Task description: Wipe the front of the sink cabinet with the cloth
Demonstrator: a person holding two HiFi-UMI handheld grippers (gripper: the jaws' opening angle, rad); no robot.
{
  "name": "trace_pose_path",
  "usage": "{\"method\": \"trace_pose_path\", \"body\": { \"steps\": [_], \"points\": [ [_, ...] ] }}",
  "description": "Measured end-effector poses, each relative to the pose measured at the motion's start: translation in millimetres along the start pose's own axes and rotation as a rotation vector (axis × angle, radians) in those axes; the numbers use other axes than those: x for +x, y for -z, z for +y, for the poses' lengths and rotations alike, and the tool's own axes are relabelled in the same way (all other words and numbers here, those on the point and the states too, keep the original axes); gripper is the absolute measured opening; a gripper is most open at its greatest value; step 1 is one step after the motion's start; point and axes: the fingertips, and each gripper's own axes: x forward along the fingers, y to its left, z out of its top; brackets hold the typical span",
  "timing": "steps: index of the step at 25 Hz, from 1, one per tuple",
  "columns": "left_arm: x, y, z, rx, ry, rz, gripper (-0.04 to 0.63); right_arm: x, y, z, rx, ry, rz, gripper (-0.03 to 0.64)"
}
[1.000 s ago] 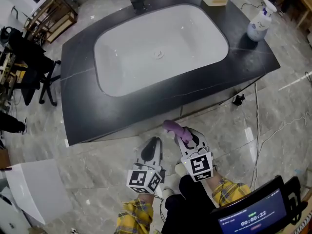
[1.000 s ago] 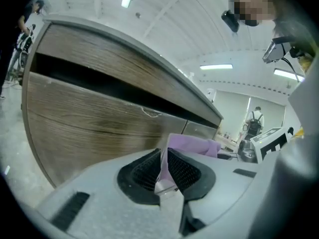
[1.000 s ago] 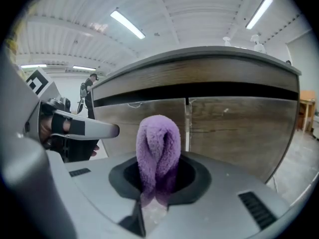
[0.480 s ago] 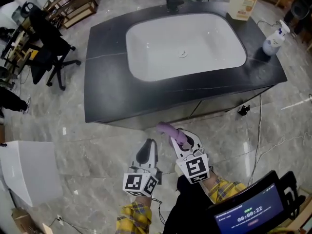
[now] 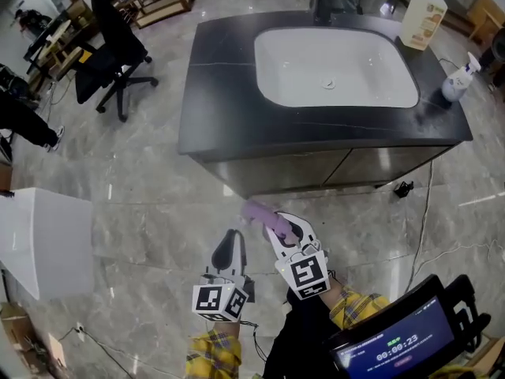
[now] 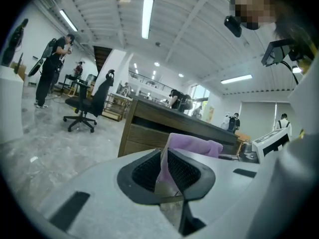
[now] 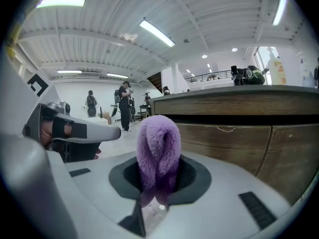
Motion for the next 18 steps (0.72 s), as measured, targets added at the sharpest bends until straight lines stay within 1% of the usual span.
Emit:
{"method": "trace_pose_path", "body": {
  "steps": [9, 14, 18],
  "points": [
    [-72.0, -5.9, 9.8, -0.002, -0.059, -0.065, 0.038, -21.8, -22.6, 63.9, -0.036, -0.056, -0.039, 0.067],
    [-109.4, -9.9, 16.6, -0.02, -0.104, -0.105, 0.038, -40.4, -36.8, 94.9, -0.059, -0.083, -0.054, 0.067],
    [-124.0, -16.1, 10.4, -0.026, -0.104, -0.131, 0.038, -54.1, -40.1, 107.6, -0.071, -0.082, -0.056, 0.067]
  ]
}}
